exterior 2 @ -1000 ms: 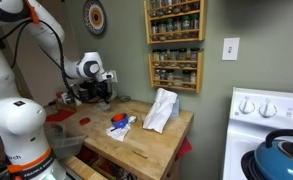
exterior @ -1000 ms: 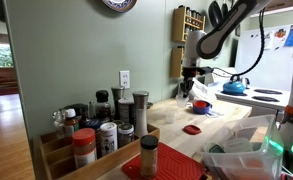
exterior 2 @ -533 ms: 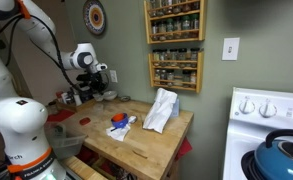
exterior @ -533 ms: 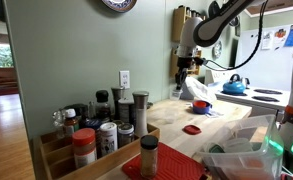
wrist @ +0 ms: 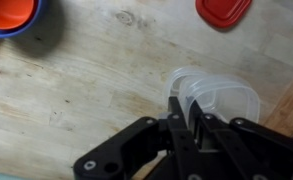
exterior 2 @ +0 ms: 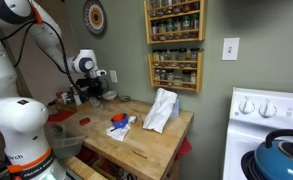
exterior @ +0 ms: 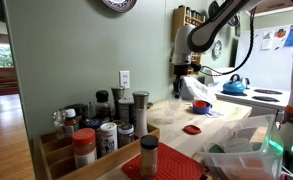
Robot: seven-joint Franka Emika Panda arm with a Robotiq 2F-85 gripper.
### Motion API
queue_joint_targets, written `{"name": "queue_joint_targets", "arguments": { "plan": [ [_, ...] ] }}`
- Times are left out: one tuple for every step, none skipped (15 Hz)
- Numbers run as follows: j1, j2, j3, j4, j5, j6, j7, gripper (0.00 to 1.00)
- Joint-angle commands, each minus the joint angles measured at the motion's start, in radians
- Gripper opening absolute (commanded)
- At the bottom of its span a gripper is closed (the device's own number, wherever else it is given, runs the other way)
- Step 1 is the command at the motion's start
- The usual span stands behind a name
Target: Stack up the transparent bowl and put a lid on them
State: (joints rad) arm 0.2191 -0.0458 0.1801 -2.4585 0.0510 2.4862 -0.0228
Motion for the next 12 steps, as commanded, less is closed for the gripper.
{"name": "queue_joint_targets", "arguments": {
  "plan": [
    [-0.011, 0.056, 0.002, 0.027, 0.006, 0.013, -0.007, 0.03],
    [-0.012, 0.062, 0.002, 0.029, 0.011, 0.016, -0.010, 0.03],
    [-0.014, 0.068, 0.002, 0.033, 0.016, 0.017, -0.012, 0.03],
    [-0.015, 0.076, 0.003, 0.038, 0.018, 0.017, -0.013, 0.03],
    [-0.016, 0.084, 0.004, 0.042, 0.022, 0.018, -0.012, 0.03],
    [-0.014, 0.091, 0.007, 0.046, 0.035, 0.022, -0.021, 0.03],
    [-0.014, 0.098, 0.007, 0.050, 0.024, 0.021, -0.009, 0.03],
    [-0.015, 0.106, 0.007, 0.053, 0.025, 0.022, -0.007, 0.03],
    [-0.016, 0.113, 0.005, 0.056, 0.009, 0.021, 0.007, 0.03],
    [-0.018, 0.121, 0.003, 0.057, -0.001, 0.022, 0.020, 0.03],
    [-0.019, 0.129, 0.000, 0.057, -0.010, 0.025, 0.030, 0.03],
    [-0.023, 0.136, -0.008, 0.055, -0.037, 0.028, 0.062, 0.03]
  ]
}}
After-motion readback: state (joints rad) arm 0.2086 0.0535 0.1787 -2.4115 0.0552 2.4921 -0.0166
